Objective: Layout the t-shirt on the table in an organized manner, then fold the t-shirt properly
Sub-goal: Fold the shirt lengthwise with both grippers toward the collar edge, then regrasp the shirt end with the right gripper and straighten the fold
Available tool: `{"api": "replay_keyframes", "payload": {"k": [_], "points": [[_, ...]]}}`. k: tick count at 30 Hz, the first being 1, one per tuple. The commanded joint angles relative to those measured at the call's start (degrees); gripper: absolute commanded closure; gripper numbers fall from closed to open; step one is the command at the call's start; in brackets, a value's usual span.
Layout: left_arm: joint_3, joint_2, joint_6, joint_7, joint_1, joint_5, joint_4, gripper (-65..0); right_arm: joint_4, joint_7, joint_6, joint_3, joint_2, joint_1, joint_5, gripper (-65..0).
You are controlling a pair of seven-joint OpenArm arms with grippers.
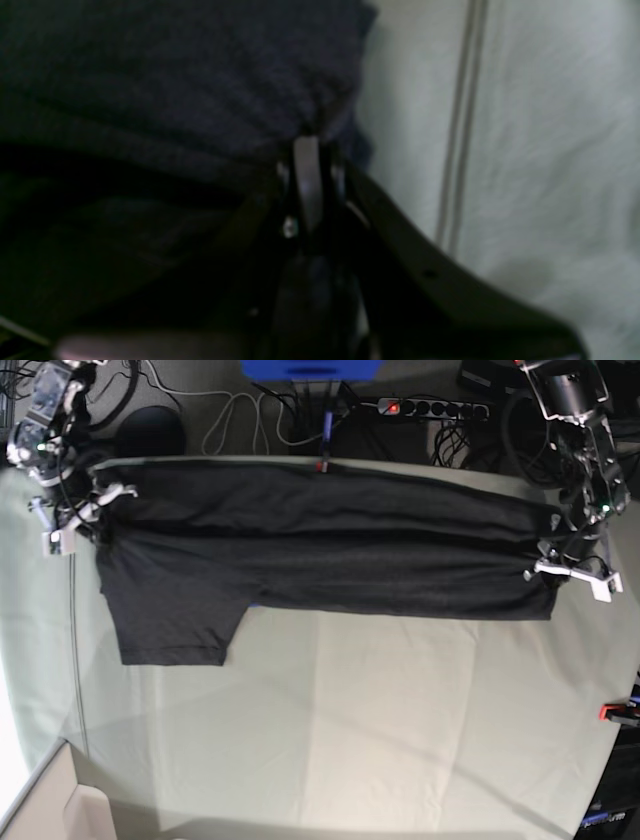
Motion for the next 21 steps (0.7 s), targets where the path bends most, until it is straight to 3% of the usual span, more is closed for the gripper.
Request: {"api": "replay_keyframes", "payload": {"k": [1,6,8,14,17,21], "points": [[-0.2,-0.8,-0.1,-0.8,-0.7,-0.3,-0.2,-0.5,0.9,1.1,0.0,0.2,0.8,0.1,0.8,0.0],[-0.2,-0.9,-0.2,-0.4,-2.6,0.1,-4.0,-1.3,0.9,0.6,0.0,0.0,0.8,-0.1,0.6,-0.6],[0.0,-1.9,-0.2,-0.3,-2.9,0.0,-5.0,-6.4,1.1,0.6,0.0,-0.1,0.8,-0.8,0.6,-5.6],[0.1,-2.6,-0.2,-0.3,-2.6,-0.3,-5.6,-30.1,2.3,1.0,0.0,-0.1,1.1,-1.7,0.7,-25.6],[-0.1,-2.6,-0.2,-0.3,-2.6,-0.3,-5.6,-36.1,5.0,1.0,0.0,3.2,0.7,-2.2,0.9,-28.9],[-0.1,-2.6,-0.2,-0.3,-2.6,-0.3,-5.6,-38.5,8.5,1.0,0.0,6.3,-0.1,-1.1,1.0,-28.9]]}}
